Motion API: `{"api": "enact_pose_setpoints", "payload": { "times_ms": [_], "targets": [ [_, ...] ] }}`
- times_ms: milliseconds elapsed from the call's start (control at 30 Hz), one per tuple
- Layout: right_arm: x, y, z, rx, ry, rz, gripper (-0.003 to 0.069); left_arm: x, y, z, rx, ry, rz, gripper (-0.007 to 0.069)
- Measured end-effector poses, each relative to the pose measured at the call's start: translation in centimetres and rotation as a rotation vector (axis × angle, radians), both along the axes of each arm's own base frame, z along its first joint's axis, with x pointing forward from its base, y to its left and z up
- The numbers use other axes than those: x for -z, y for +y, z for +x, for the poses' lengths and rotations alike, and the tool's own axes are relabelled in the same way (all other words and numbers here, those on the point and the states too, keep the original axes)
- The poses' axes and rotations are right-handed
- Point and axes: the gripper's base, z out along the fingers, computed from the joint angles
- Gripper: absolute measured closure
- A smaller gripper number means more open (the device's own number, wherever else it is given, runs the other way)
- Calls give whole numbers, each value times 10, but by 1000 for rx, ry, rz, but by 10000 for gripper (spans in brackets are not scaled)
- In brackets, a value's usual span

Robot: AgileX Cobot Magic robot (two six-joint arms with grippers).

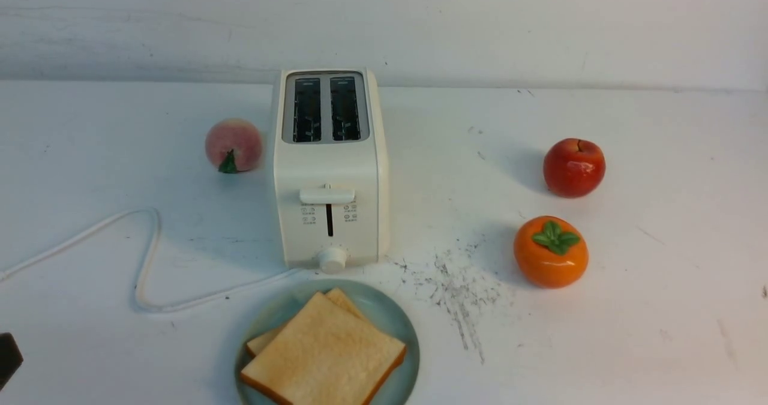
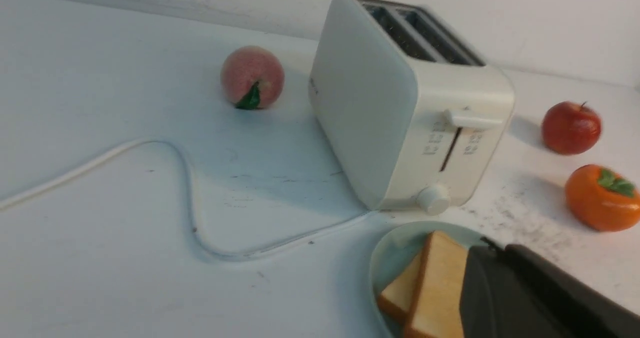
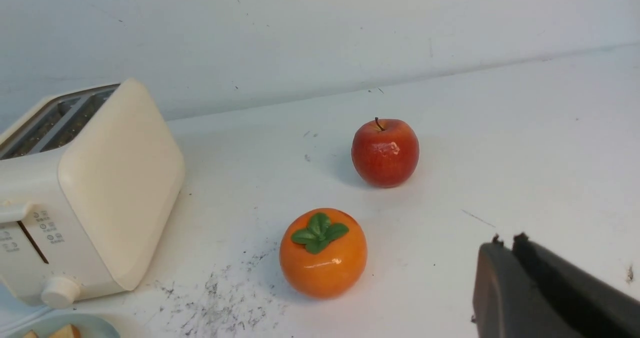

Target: Take toasted bread from bread machine on white table place on plate.

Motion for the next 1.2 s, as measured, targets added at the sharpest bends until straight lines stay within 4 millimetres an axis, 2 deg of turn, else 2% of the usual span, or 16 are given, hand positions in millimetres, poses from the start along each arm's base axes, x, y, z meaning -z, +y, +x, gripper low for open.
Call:
{"api": "enact_pose_setpoints", "payload": {
  "times_ms": [100,200,233,300,400,600,1200],
  "targets": [
    [0,0,0,0,0,0,624,28,4,-2,-33,-31,35,621],
    [0,0,0,0,0,0,622,43,6,-4,-44,-64,40,621],
    [0,0,0,0,0,0,620,54,6,-5,-48,-77,38,620],
    [0,0,0,0,0,0,617,72,6,-3,-51,-61,42,620],
    [1,0,0,-2,2,0,615,88,6,-1,-56,-16,46,617],
    [1,0,0,-4,3,0,604,98,10,-3,-130,91,51,609],
    [1,1,-1,-5,4,0,577,99,10,-3,-131,99,42,594]
  ]
}}
